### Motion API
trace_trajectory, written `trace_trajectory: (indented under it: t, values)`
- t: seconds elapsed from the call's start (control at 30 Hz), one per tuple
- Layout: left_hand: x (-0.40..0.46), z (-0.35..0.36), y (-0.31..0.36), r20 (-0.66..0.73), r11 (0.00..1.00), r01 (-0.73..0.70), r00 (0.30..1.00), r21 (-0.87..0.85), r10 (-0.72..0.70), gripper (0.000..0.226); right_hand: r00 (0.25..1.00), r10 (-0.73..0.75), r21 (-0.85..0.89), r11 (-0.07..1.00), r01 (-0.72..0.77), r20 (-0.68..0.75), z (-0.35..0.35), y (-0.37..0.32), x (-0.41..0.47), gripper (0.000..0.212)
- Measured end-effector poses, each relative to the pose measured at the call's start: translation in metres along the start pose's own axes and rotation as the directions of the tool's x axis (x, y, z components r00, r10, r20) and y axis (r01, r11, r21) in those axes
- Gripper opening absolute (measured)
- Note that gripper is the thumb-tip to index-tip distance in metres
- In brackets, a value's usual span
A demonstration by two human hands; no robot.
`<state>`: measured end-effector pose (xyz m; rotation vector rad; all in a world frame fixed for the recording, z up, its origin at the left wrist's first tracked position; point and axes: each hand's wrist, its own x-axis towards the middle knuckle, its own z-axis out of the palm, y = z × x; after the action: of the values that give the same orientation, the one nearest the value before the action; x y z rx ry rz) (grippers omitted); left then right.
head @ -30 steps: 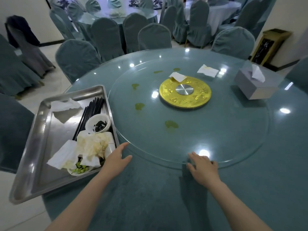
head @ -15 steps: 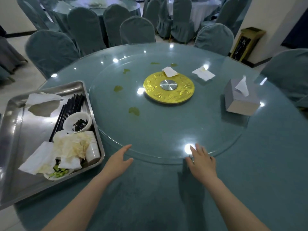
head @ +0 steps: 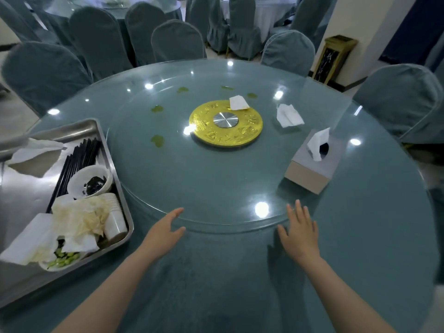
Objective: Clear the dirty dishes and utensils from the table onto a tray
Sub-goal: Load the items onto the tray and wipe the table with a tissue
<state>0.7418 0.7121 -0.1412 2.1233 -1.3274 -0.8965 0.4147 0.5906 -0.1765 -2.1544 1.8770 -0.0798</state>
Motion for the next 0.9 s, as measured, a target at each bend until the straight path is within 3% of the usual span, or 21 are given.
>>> trace_trajectory:
  t: [0.17, 0.33, 0.47, 0.63, 0.73, 0.83, 0.9]
  values:
    - [0.005, 0.004, 0.01, 0.016, 0.999, -0.028, 0.999, 0.017, 0.028, 0.059, 0.991, 0.033, 0.03, 0.999, -0.03, -0.133, -0.026, 0.006, 0.007, 0.07]
    - [0.012, 0.007, 0.022, 0.019, 0.998, -0.055, 0.998, 0.017, 0.054, 0.059, 0.992, 0.036, 0.041, 0.999, -0.031, -0.122, -0.043, 0.007, 0.018, 0.061]
    - [0.013, 0.007, 0.028, 0.014, 0.998, -0.068, 0.998, 0.001, 0.068, 0.058, 0.982, -0.103, -0.018, 0.995, 0.101, -0.158, -0.038, -0.005, 0.007, 0.053]
    - [0.011, 0.008, 0.036, 0.004, 0.988, -0.155, 0.988, -0.001, 0.155, 0.056, 0.926, -0.288, 0.045, 0.95, 0.308, -0.245, -0.03, -0.027, -0.004, 0.044]
    - [0.01, 0.007, 0.044, -0.026, 0.976, -0.216, 0.976, 0.006, 0.216, 0.054, 0.923, -0.25, 0.118, 0.948, 0.294, -0.294, -0.03, -0.031, -0.003, 0.045]
    - [0.011, 0.002, 0.051, -0.044, 0.968, -0.249, 0.967, 0.025, 0.25, 0.053, 0.954, -0.182, 0.128, 0.968, 0.217, -0.24, -0.028, -0.032, 0.0, 0.048]
    - [0.012, 0.0, 0.053, -0.054, 0.963, -0.266, 0.962, 0.047, 0.268, 0.054, 0.953, -0.22, 0.156, 0.954, 0.255, -0.21, -0.029, -0.037, 0.001, 0.045]
